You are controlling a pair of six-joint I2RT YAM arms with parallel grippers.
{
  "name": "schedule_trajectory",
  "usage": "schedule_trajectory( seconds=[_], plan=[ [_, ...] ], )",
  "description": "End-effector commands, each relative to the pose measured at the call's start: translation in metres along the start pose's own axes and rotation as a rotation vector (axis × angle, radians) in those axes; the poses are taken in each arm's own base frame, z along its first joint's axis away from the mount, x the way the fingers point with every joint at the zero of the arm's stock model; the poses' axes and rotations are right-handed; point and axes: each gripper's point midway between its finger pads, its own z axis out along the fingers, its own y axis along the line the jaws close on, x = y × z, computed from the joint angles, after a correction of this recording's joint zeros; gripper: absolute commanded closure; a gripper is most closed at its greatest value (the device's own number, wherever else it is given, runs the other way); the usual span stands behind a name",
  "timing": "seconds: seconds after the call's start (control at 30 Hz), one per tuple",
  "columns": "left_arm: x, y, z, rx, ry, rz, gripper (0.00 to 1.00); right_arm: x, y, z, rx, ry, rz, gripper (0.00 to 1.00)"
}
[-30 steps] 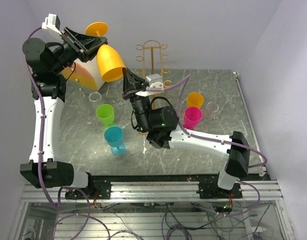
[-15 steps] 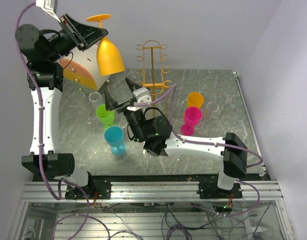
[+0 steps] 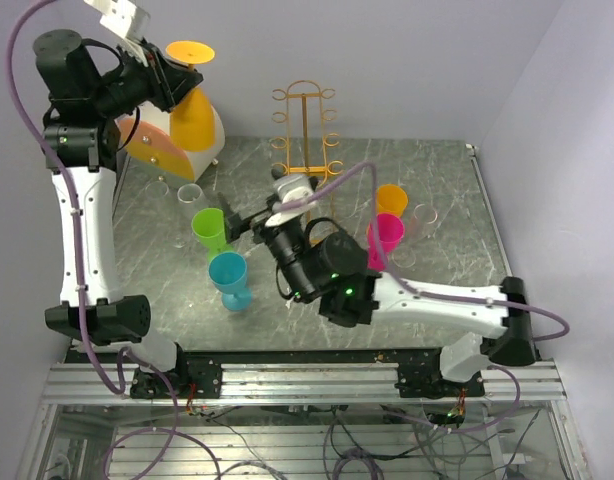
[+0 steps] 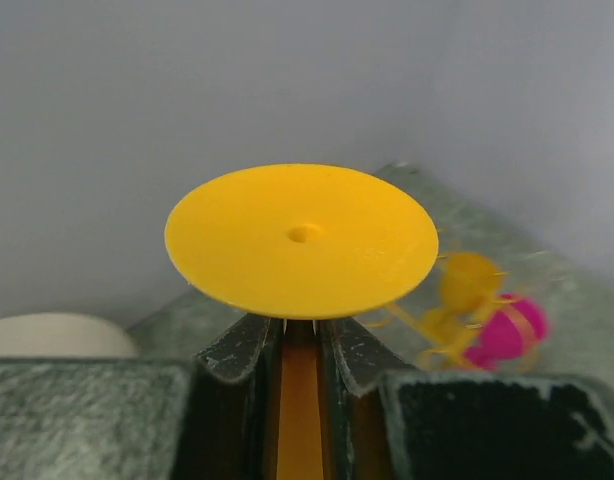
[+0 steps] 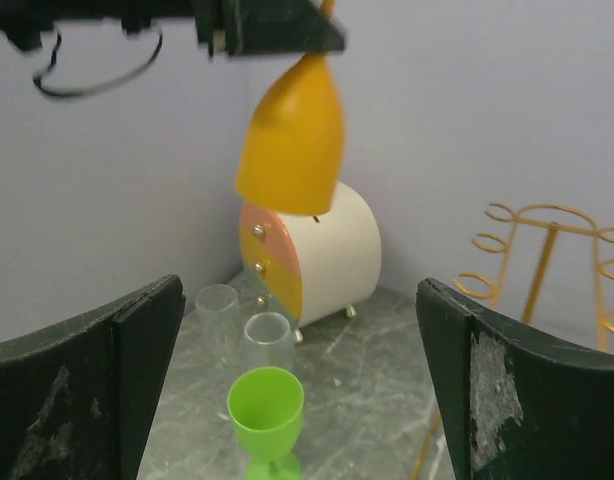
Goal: Place the wine glass upside down on the wine glass rack
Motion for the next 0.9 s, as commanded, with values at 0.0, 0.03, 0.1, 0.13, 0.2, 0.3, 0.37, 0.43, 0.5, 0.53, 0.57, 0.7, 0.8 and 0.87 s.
schedule_trajectory(
  seconds=[0.0,0.03,0.1,0.13,0.2,0.3,0.37,0.43,0.5,0.53,0.57,0.7,0.8,0.87],
  plan=[
    [0.045,0.060,0.010,-0.133,0.105,0.294,0.93,-0.012,-0.038,-0.012,0.088,0.198,-0.012,0.00],
    [0.051,0.065,0.016,-0.136,0.103,0.321,0.93,-0.015,-0.048,-0.013,0.124,0.227,-0.021,0.00],
    [0.055,0.071,0.030,-0.144,0.093,0.370,0.93,-0.021,-0.074,-0.012,0.177,0.267,0.015,0.00],
    [0.059,0.080,0.037,-0.168,0.107,0.395,0.93,-0.023,-0.095,-0.009,0.206,0.285,0.045,0.00],
    [0.071,0.079,0.058,-0.113,0.124,0.431,0.93,-0.021,-0.148,-0.002,0.286,0.328,0.139,0.00],
    [0.085,0.089,0.080,-0.059,0.118,0.429,0.93,-0.024,-0.215,-0.010,0.422,0.356,0.206,0.02],
    [0.092,0.092,0.090,-0.022,0.111,0.417,0.93,-0.032,-0.233,-0.023,0.478,0.343,0.198,0.02],
    [0.103,0.094,0.100,0.027,0.105,0.415,0.93,-0.038,-0.244,-0.037,0.511,0.327,0.205,0.02],
    [0.113,0.095,0.109,0.070,0.093,0.410,0.93,-0.034,-0.248,-0.048,0.521,0.334,0.210,0.02],
    [0.118,0.097,0.114,0.082,0.094,0.405,0.93,-0.032,-0.250,-0.054,0.525,0.341,0.215,0.01],
    [0.121,0.098,0.119,0.095,0.091,0.399,0.93,-0.027,-0.252,-0.061,0.536,0.354,0.219,0.01],
    [0.135,0.095,0.135,0.192,0.059,0.367,0.93,-0.006,-0.266,-0.098,0.613,0.414,0.232,0.01],
    [0.135,0.087,0.144,0.264,0.003,0.346,0.93,0.002,-0.274,-0.124,0.646,0.424,0.275,0.01],
    [0.135,0.082,0.150,0.318,-0.026,0.298,0.93,0.000,-0.279,-0.140,0.656,0.402,0.319,0.01]
  ],
)
